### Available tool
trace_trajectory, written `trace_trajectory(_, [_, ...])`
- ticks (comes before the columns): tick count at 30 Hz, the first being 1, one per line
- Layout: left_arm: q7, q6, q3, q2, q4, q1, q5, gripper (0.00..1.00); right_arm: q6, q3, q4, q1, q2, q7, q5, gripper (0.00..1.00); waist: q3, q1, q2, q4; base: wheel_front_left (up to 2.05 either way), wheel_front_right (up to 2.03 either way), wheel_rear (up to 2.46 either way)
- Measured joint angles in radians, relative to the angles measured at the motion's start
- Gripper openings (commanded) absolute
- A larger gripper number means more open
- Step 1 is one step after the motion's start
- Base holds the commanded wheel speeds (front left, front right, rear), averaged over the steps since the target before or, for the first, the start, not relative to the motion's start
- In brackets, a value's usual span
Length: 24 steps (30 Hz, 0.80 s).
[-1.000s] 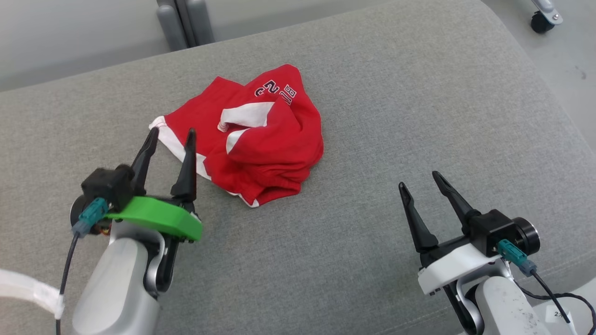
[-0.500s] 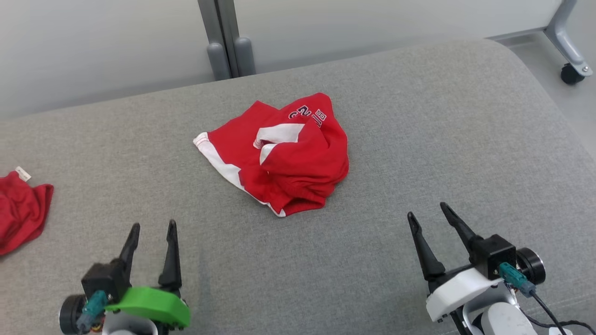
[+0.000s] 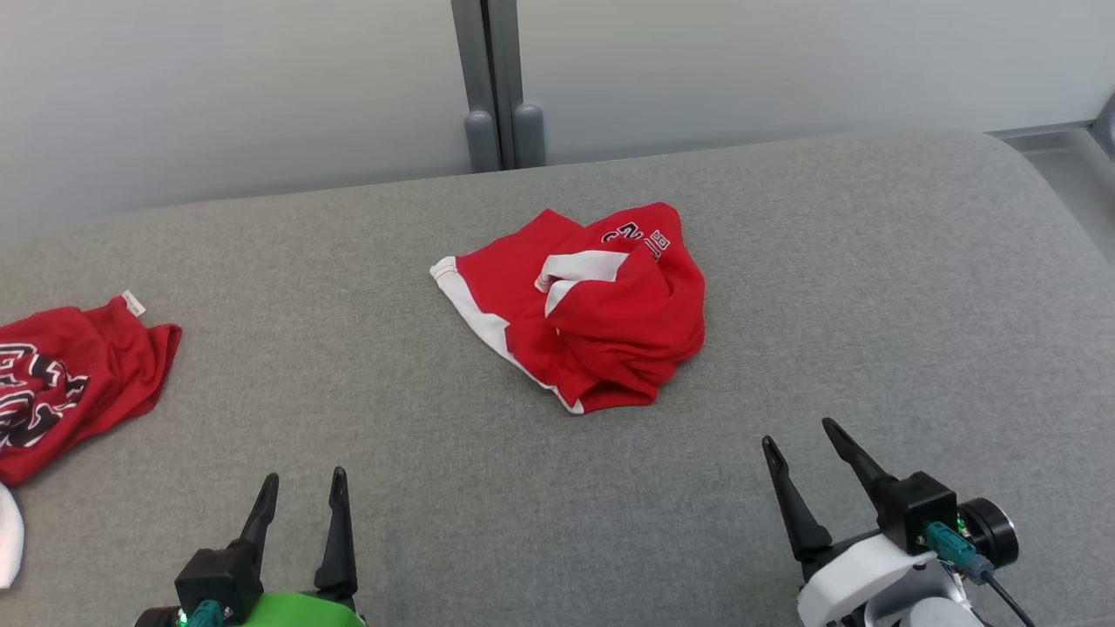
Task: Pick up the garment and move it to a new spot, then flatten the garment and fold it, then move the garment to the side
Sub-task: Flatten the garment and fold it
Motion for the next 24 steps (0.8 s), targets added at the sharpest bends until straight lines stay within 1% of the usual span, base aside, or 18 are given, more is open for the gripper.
trace_trajectory(2, [0.000,0.000,-0.007,0.000,-0.010,-0.008,0.002,1.00,0.000,0.023,0.001,-0.022,0.000,0.000,0.000,1.00,0.012,0.0000,0.0000,0.012,0.00,0.00,0.00])
trace_trajectory(6, [0.000,0.000,-0.030,-0.002,-0.016,-0.048,-0.007,1.00,0.000,0.086,0.011,-0.124,0.000,0.000,-0.009,1.00,0.051,0.0000,0.0000,0.035,0.00,0.00,0.00])
trace_trajectory(9, [0.000,0.000,-0.053,-0.003,-0.012,-0.069,-0.018,1.00,0.000,0.126,0.042,-0.205,0.001,0.000,-0.028,1.00,0.080,0.0000,0.0000,0.059,0.00,0.00,0.00])
trace_trajectory(18, [0.000,0.000,-0.097,0.001,0.003,-0.129,-0.049,1.00,0.000,0.170,0.204,-0.441,0.001,0.000,-0.067,1.00,0.153,0.0000,0.0000,0.155,0.00,0.00,0.00])
trace_trajectory(24, [0.000,0.000,-0.117,0.008,0.009,-0.155,-0.068,1.00,0.000,0.154,0.340,-0.545,0.001,0.000,-0.109,1.00,0.197,0.0000,0.0000,0.212,0.00,0.00,0.00])
